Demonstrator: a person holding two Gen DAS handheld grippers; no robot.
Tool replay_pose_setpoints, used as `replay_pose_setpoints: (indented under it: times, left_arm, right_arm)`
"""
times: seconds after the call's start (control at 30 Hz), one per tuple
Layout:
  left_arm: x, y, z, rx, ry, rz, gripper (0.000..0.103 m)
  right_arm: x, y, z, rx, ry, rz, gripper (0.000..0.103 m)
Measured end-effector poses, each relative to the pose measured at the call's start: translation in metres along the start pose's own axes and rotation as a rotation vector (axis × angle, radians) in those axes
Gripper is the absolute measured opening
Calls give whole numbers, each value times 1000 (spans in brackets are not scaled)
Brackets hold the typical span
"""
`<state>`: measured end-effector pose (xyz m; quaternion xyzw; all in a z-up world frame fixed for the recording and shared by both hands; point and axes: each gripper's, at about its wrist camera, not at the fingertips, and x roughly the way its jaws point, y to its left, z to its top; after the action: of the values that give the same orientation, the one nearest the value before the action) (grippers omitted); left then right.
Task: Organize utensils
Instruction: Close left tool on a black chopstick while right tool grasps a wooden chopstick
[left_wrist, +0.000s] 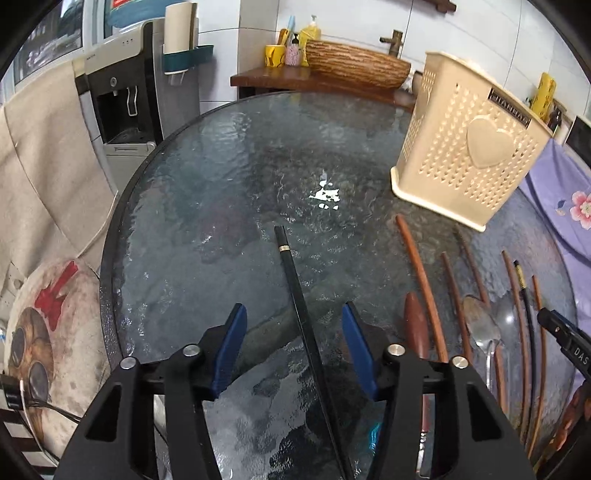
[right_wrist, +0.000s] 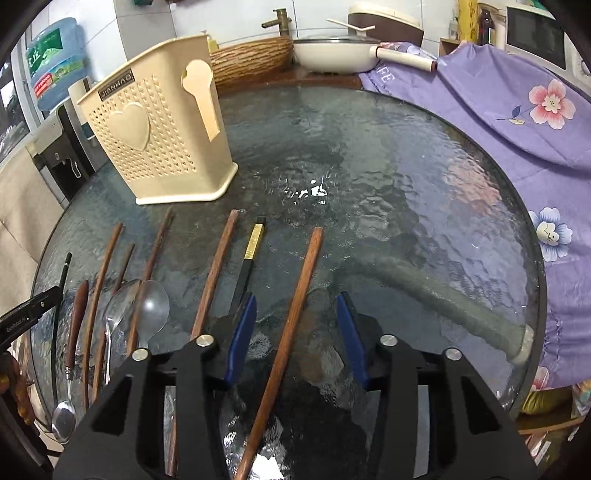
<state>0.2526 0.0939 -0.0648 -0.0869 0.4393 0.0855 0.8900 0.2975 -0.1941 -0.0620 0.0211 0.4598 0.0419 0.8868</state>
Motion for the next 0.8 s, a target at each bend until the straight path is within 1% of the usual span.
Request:
replay_pose_setpoints:
  times: [0.1,0.2,0.3,0.33,0.4,0.43,0.47,0.67,0.7,0.8]
  left_arm:
    - [3,-4,3,17,1,21,43]
    - [7,-8,6,37,2,32,33]
    - [10,-15,9,70,2,58,26]
    - [11,-17,10,75,2,56,23]
    - [13,-21,13,81,4,55,18]
    - [13,-22,14,84,6,54,18]
    - [15,-24,15,87,10,49,17]
    - [21,-38,23,136,28,19,14]
    - [22,-40,24,148,32,15,11]
    - [25,-43,28,169,44,-6,10]
  right_arm:
    - [4,4,1,-18,9,-19,41]
    - [7,7,3,-29,11,-21,39]
    - [9,10,4,-56,6,-31,35]
    - [11,11,5,-64,5,-30,34]
    - [12,11,7,-73,7,-21,27]
    - [13,11,8,-75,8,-17,22]
    - [14,11,9,-77,9,-12,20]
    - [21,9,19,-78,27,40,11]
    - [22,9,22,-86,30,43,11]
    - [25,9,27,-95,46,62,10]
